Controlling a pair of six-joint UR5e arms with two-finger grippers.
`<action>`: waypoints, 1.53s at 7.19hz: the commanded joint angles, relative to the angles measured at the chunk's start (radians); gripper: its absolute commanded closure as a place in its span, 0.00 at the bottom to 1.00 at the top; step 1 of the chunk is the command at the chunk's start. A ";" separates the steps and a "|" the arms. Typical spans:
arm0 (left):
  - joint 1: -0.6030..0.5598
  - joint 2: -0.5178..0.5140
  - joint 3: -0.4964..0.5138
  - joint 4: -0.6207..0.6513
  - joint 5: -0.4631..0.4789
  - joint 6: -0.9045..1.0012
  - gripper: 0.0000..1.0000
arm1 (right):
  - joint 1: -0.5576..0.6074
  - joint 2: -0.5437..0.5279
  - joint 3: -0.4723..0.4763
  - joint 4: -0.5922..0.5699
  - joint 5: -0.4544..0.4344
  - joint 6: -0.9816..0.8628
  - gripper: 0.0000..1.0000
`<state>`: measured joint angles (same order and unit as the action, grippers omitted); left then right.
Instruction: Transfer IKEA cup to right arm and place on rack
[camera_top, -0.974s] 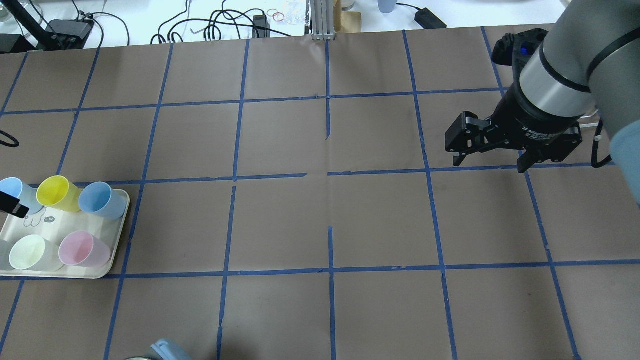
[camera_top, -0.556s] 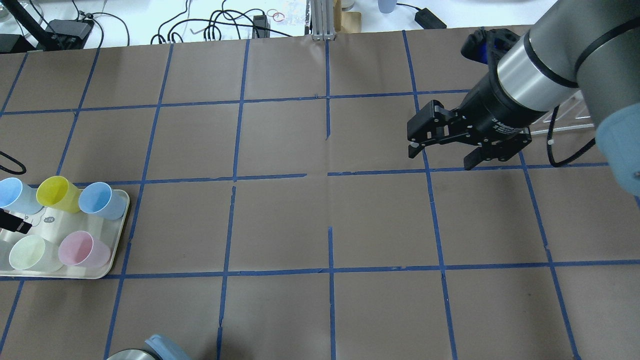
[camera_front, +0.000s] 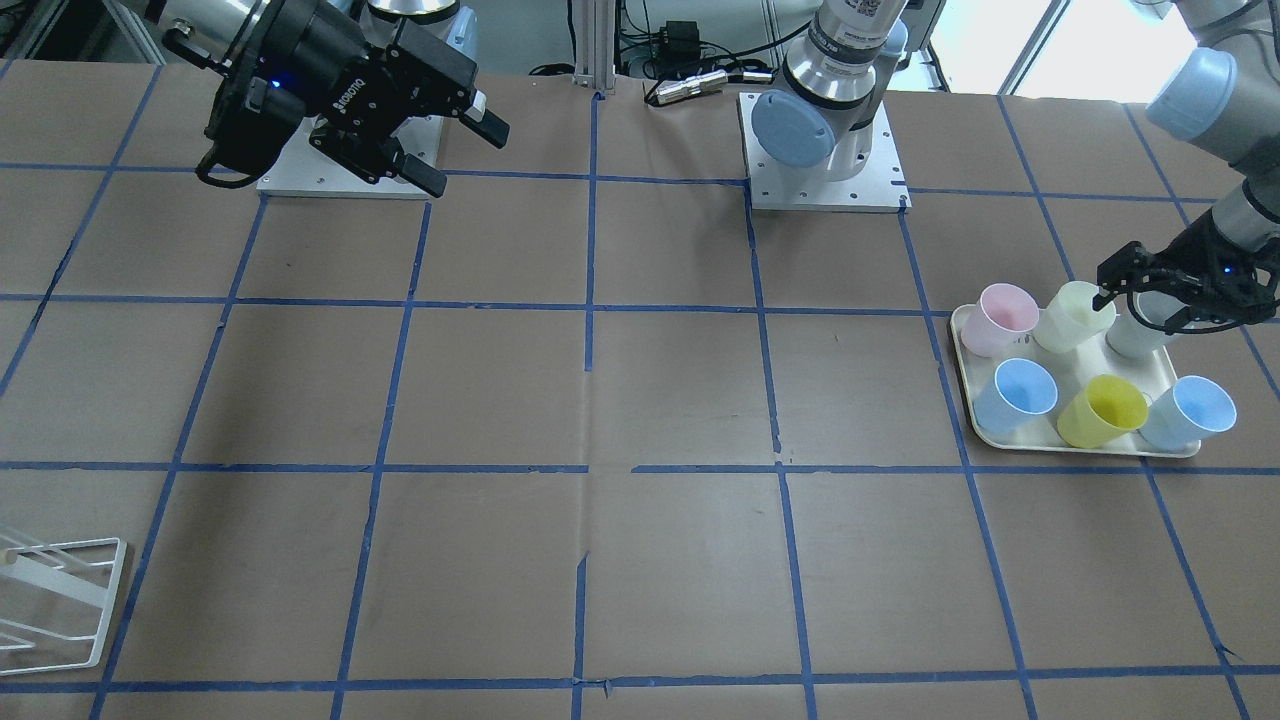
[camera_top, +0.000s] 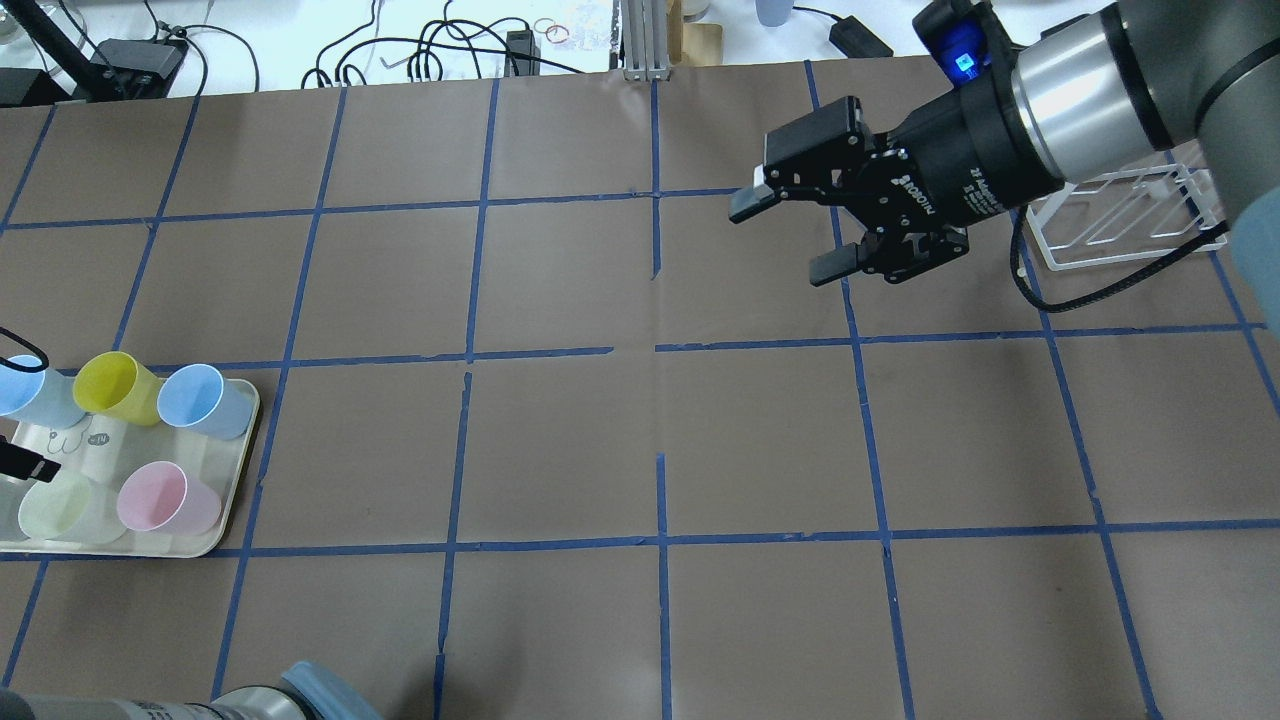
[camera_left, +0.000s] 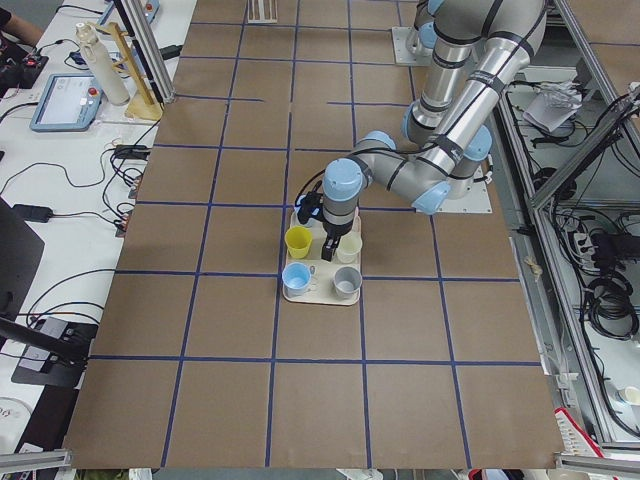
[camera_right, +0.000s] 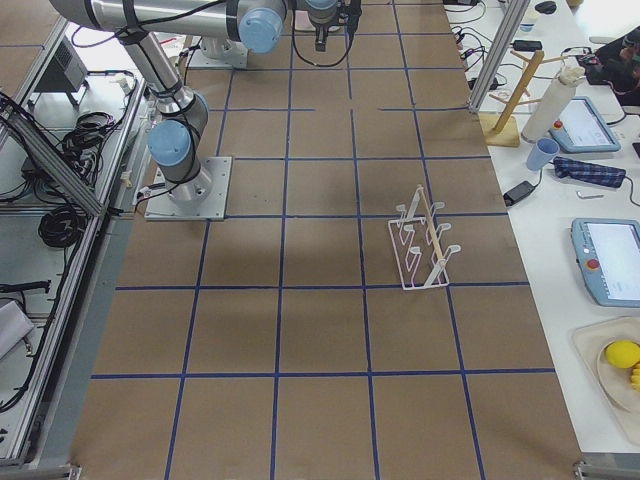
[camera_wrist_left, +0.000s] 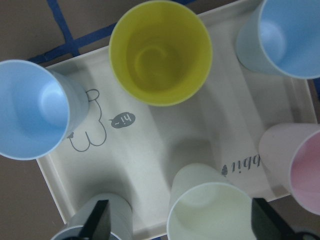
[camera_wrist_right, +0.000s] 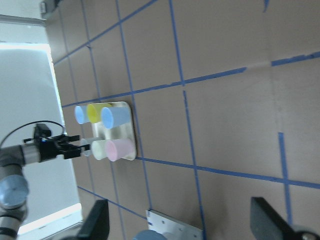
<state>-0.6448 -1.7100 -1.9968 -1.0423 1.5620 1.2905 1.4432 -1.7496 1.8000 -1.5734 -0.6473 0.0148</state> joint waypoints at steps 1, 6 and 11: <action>0.004 -0.026 0.000 0.002 0.001 0.047 0.06 | -0.026 -0.004 0.071 0.004 0.233 -0.027 0.00; 0.002 -0.051 -0.003 0.002 0.001 0.046 0.26 | -0.030 0.001 0.196 0.019 0.483 -0.286 0.00; 0.004 -0.063 -0.003 0.001 0.003 0.062 0.53 | -0.029 0.001 0.216 0.209 0.647 -0.378 0.00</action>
<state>-0.6413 -1.7691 -2.0003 -1.0415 1.5646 1.3512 1.4137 -1.7490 2.0126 -1.3964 -0.0105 -0.3433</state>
